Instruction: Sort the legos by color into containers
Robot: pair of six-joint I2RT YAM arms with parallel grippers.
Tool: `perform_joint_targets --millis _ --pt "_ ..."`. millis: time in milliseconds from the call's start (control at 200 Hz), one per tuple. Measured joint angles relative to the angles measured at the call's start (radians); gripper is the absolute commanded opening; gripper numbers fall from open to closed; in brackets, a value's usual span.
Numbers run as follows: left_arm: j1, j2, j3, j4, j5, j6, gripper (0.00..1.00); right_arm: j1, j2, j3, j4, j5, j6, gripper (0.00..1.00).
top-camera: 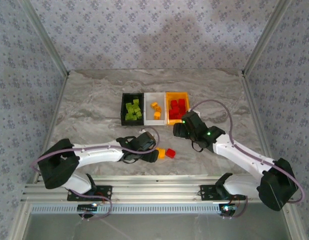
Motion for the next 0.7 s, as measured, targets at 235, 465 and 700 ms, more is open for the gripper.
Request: perform_joint_targets --millis 235,465,700 --pt "0.058 -0.04 -0.027 -0.032 -0.092 -0.006 0.81 0.0 -0.036 0.0 -0.001 0.011 0.0 0.81" --pt "0.061 -0.108 -0.051 -0.043 -0.048 -0.003 0.86 0.0 -0.045 -0.01 0.0 0.014 0.003 0.81" --pt "0.031 -0.136 -0.063 -0.023 -0.034 -0.006 0.82 0.0 -0.06 -0.032 0.0 0.014 0.01 0.81"
